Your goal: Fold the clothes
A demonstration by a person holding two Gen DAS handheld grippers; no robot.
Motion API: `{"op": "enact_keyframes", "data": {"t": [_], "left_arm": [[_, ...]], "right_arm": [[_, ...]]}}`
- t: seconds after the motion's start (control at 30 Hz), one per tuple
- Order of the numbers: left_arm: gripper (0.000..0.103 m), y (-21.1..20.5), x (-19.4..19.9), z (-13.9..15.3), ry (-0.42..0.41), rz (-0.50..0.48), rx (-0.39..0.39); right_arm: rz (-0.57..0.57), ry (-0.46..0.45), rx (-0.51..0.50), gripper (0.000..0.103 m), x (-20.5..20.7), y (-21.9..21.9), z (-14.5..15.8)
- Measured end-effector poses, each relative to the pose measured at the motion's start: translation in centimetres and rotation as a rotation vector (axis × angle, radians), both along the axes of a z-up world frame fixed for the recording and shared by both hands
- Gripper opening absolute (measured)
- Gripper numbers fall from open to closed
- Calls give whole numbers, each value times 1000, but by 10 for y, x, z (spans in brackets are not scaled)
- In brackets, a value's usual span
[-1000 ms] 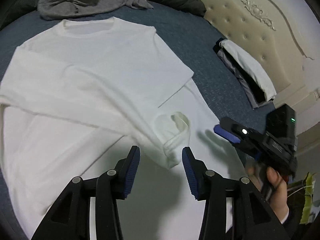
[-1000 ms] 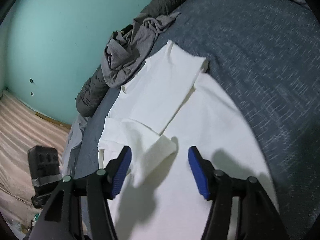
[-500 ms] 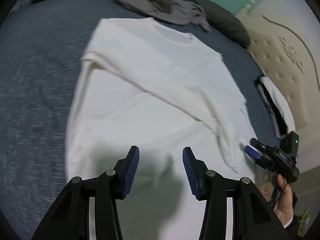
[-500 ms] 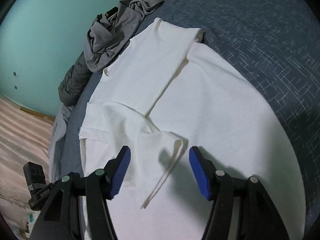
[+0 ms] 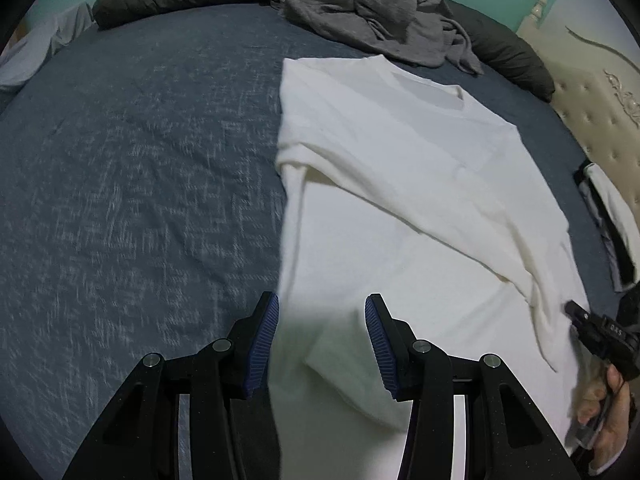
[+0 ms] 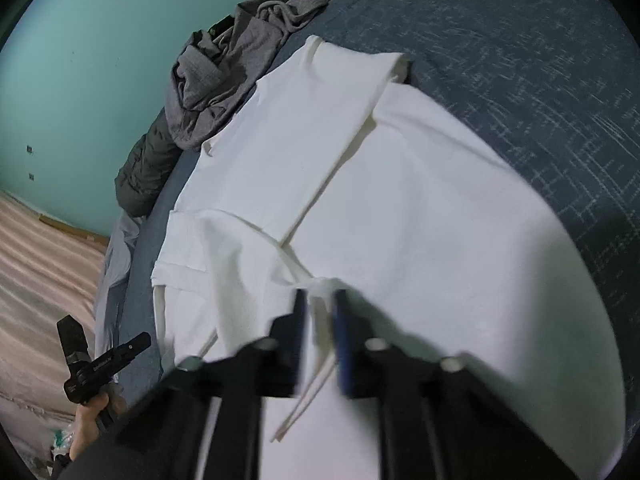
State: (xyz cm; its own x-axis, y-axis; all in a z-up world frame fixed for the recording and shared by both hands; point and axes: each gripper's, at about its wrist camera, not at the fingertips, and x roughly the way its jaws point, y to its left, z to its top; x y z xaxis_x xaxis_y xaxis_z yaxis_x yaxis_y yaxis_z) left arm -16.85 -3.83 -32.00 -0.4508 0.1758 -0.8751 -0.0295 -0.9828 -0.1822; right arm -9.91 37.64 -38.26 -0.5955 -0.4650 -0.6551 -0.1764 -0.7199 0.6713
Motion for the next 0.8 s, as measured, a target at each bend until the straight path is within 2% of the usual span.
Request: {"op": "enact_keyframes", "data": {"t": [0.1, 0.47, 0.6, 0.67, 0.8], "left_arm": [[49, -3, -15, -2, 4, 4, -39], [48, -8, -70, -16, 4, 16, -143], [14, -6, -80, -24, -8, -21, -173], [5, -5, -79, -23, 1, -47, -181], [3, -18, -72, -10, 53, -29, -118]], "right_arm": [[-2, 21, -21, 3, 1, 3, 1], [-63, 129, -55, 2, 11, 23, 24], [-91, 133, -52, 2, 11, 33, 25], [-108, 125, -60, 2, 9, 38, 22], [-114, 108, -74, 2, 4, 44, 17]]}}
